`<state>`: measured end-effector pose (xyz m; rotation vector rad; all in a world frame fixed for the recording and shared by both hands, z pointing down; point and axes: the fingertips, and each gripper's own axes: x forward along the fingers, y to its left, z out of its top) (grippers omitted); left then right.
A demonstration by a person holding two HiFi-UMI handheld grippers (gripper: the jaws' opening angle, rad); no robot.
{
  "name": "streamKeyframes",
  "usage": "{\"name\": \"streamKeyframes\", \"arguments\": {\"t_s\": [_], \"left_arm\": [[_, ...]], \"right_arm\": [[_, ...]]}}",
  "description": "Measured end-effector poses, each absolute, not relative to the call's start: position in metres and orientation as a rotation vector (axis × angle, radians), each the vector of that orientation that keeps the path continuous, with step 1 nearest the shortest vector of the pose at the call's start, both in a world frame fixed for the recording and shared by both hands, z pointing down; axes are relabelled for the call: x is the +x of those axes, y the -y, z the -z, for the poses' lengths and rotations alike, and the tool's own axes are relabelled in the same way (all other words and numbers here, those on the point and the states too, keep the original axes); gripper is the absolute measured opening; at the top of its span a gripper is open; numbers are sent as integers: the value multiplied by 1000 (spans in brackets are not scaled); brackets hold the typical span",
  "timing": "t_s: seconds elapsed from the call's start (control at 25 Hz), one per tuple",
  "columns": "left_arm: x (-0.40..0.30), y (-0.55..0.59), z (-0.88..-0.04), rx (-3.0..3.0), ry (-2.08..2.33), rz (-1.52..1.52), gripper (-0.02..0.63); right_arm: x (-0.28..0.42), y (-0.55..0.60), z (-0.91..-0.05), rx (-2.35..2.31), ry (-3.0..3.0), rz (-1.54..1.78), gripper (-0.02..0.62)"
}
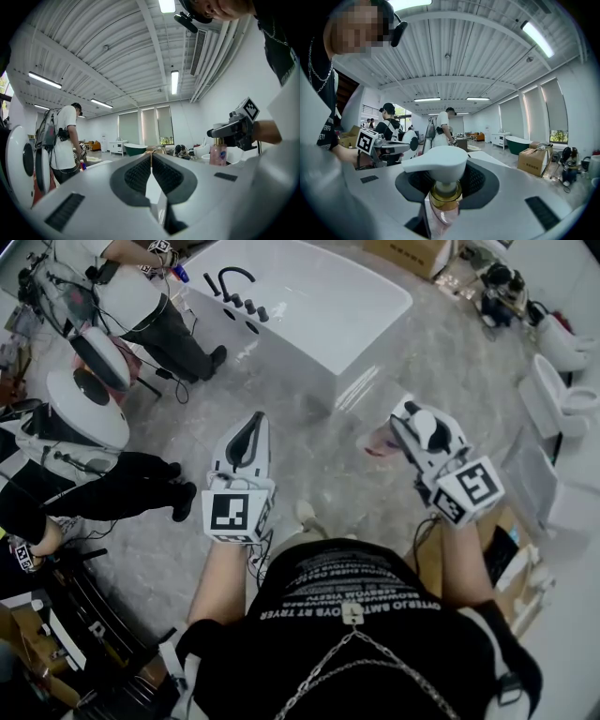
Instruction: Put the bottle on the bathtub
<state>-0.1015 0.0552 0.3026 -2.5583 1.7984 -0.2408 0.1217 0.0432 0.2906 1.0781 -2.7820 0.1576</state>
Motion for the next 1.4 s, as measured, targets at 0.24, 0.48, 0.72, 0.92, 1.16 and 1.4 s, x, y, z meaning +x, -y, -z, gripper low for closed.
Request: {"name": "streamKeyframes", "arguments": {"t_s": [0.24,0.48,0.72,0.92,1.16,1.4], "left_arm": [[-111,-34,-301,-2576,-1763,233,11],[-127,-12,-302,-2600,-1764,228,10],[-138,5,-305,-2623,-1689,217,10],[-150,13,-308,-2639,-1698,210,11],[-169,17,-310,-2639,-1683,202,11],[-174,23,-319,-2671,-1690,213,11]], "right_arm": [[111,-26,-288,1106,2773,-165,127],[96,-7,-287,1137,2764,-150,127],[77,9,-289,1154,2753,-150,127],[65,18,-290,1175,2748,-167,127],[48,23,-287,1186,2746,-157,127],[41,28,-289,1177,2739,-158,127]]}}
